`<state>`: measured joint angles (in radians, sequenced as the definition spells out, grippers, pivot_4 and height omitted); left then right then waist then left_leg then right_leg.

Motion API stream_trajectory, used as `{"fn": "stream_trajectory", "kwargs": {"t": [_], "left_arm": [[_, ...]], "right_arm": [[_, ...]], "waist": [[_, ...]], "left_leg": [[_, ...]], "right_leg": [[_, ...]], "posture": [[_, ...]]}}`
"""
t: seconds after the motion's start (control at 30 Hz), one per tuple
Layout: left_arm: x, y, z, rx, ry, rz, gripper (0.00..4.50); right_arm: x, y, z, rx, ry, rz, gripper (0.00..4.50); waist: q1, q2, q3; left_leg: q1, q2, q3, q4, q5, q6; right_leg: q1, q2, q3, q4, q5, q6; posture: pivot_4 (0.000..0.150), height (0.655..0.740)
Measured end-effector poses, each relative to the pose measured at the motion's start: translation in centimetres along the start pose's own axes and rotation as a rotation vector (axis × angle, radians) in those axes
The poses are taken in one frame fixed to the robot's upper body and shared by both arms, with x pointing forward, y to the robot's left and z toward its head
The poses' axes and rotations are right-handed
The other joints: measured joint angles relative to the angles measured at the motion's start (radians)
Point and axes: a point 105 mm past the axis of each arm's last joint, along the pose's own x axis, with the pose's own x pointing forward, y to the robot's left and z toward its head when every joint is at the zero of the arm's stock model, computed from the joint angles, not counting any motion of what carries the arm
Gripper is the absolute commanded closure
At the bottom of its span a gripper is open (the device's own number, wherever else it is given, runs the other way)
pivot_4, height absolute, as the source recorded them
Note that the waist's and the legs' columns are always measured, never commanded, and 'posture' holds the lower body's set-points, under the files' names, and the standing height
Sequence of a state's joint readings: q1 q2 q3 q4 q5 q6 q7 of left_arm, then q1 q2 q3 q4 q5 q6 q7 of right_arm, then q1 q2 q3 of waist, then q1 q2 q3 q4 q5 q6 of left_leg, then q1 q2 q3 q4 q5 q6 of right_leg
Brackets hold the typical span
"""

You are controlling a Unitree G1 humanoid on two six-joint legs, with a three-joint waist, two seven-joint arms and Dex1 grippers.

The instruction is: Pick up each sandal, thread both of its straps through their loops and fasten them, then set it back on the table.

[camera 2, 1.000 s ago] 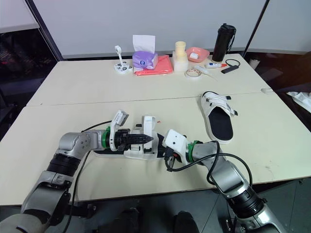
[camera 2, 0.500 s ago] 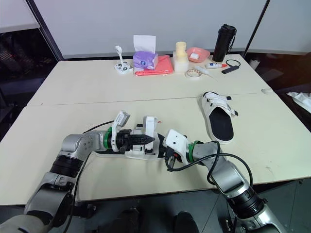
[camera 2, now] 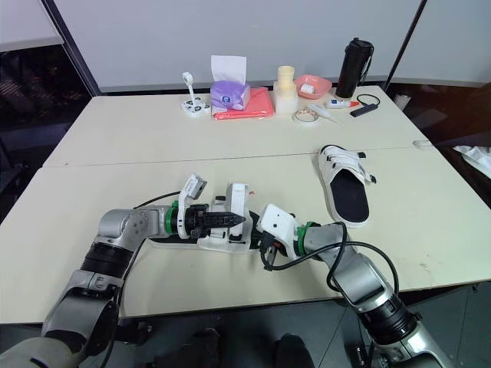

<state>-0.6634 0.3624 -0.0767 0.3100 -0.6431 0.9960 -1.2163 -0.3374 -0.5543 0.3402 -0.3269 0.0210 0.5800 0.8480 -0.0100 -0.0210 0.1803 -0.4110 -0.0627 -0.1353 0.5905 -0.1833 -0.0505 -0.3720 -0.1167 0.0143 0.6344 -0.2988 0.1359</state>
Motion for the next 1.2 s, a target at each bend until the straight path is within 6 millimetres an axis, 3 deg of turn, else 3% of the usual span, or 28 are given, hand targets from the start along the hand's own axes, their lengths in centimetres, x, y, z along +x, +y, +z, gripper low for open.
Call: {"fn": "stream_trajectory", "kwargs": {"t": [0.3, 0.53, 0.83, 0.93, 1.1, 1.2], "left_arm": [[-1.6, -0.5, 1.1, 0.056, 0.03, 0.026, 4.46], [-1.0, -1.1, 1.3, 0.095, 0.044, -0.001, 4.46], [-0.2, -1.0, -0.1, 0.159, 0.076, -0.009, 4.46], [-0.3, -0.7, -0.3, 0.189, 0.084, 0.006, 3.71], [-0.4, -0.6, -0.5, 0.205, 0.095, 0.013, 1.4], [-0.4, -0.6, -0.5, 0.204, 0.097, 0.01, 1.4]], "right_arm": [[0.2, -0.1, 0.2, -0.014, -0.008, -0.002, 4.5], [0.3, -0.2, 0.1, -0.013, -0.008, -0.003, 4.5], [0.3, -0.3, 0.1, -0.015, -0.008, -0.008, 4.5], [0.3, -0.3, 0.1, -0.016, -0.008, -0.008, 4.5], [0.3, -0.3, 0.1, -0.02, -0.011, -0.008, 4.5], [0.4, -0.3, 0.1, -0.021, -0.011, -0.008, 4.5]], "waist": [[-0.003, 0.0, 0.0], [-0.004, 0.0, 0.0], [-0.003, 0.0, 0.0], [-0.002, 0.0, 0.0], [-0.002, 0.0, 0.0], [-0.002, 0.0, 0.0]], "left_leg": [[0.0, 0.001, 0.0, -0.001, 0.0, 0.0], [0.0, 0.001, 0.001, -0.001, 0.0, 0.0], [0.0, 0.001, 0.001, -0.001, 0.0, 0.0], [0.0, 0.001, 0.001, -0.001, 0.0, 0.0], [0.0, 0.001, 0.001, -0.001, 0.0, 0.0], [0.0, 0.001, 0.001, -0.001, 0.0, 0.0]], "right_leg": [[-0.001, 0.001, 0.0, 0.0, 0.0, 0.0], [-0.001, 0.001, 0.0, 0.0, 0.0, 0.0], [-0.001, 0.001, 0.0, 0.0, 0.0, 0.0], [-0.001, 0.001, 0.0, 0.0, 0.0, -0.001], [-0.001, 0.001, 0.0, 0.0, 0.0, -0.001], [-0.001, 0.001, 0.0, 0.0, 0.0, -0.001]], "posture": [[0.15, 0.74], [0.15, 0.74], [0.15, 0.74], [0.15, 0.74], [0.15, 0.74], [0.15, 0.74]]}}
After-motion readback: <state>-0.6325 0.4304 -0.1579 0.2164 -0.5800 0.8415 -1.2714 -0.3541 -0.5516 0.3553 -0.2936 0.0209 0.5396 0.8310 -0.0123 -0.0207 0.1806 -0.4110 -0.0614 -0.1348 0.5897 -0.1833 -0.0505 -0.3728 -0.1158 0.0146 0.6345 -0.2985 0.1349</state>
